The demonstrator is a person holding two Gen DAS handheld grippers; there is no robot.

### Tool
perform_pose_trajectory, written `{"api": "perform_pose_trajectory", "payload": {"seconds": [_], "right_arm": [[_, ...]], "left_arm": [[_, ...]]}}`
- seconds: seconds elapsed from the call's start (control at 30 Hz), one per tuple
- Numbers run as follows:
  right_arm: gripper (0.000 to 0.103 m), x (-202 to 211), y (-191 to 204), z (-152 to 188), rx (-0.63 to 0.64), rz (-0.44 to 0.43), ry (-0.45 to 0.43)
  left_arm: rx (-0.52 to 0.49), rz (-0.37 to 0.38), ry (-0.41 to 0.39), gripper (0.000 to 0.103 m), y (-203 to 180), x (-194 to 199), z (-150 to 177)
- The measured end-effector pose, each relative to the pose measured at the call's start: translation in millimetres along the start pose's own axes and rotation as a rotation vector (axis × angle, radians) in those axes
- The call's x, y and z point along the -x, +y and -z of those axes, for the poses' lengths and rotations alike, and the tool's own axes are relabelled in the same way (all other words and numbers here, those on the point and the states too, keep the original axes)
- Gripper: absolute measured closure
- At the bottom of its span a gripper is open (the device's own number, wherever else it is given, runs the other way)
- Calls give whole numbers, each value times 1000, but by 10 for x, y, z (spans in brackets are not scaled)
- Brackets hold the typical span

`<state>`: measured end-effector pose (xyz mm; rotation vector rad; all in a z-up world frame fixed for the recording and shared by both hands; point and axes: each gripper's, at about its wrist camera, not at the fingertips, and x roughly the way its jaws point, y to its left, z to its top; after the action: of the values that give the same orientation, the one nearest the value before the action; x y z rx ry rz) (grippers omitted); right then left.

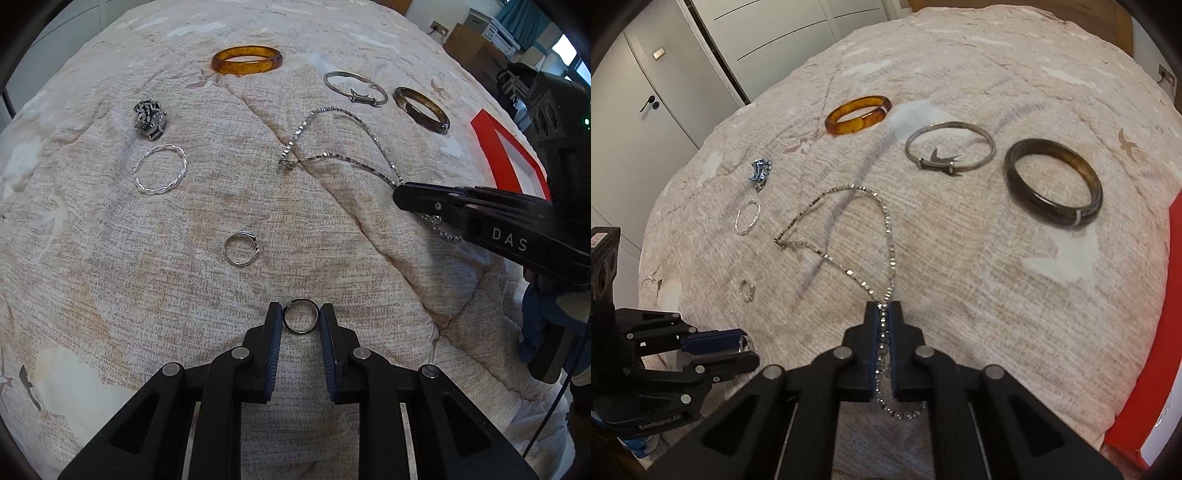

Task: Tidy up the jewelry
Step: 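Grasp the small silver ring with the left tool while the right tool grasps the silver chain necklace, then carry the ring and the necklace in both tools over the red box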

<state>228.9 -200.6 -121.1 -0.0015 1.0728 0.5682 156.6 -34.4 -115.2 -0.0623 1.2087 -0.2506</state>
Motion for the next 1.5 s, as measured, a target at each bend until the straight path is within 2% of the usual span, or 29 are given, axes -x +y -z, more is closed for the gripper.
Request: {"api": "perform_pose_trajectory", "payload": {"seconds": [0.17,0.5,0.93,1.2,1.5], "right_arm": [[98,209,19,74,-1,23,-23],[98,1035,185,177,-3,54,-171],[99,1911,419,438,-11,104,-314],[99,2428,425,612,-28,147,-404],[99,3049,167,781,-74,225,-518]], "left_arm": [[8,1,-18,83,14,111,48],[16,17,-93,83,-29,511,125],[-20,44,-195,83,-309,1061,134],[-69,71,-248,83,-617,1336,58],[-153,121,-258,83,-1135,1399,-141]]}}
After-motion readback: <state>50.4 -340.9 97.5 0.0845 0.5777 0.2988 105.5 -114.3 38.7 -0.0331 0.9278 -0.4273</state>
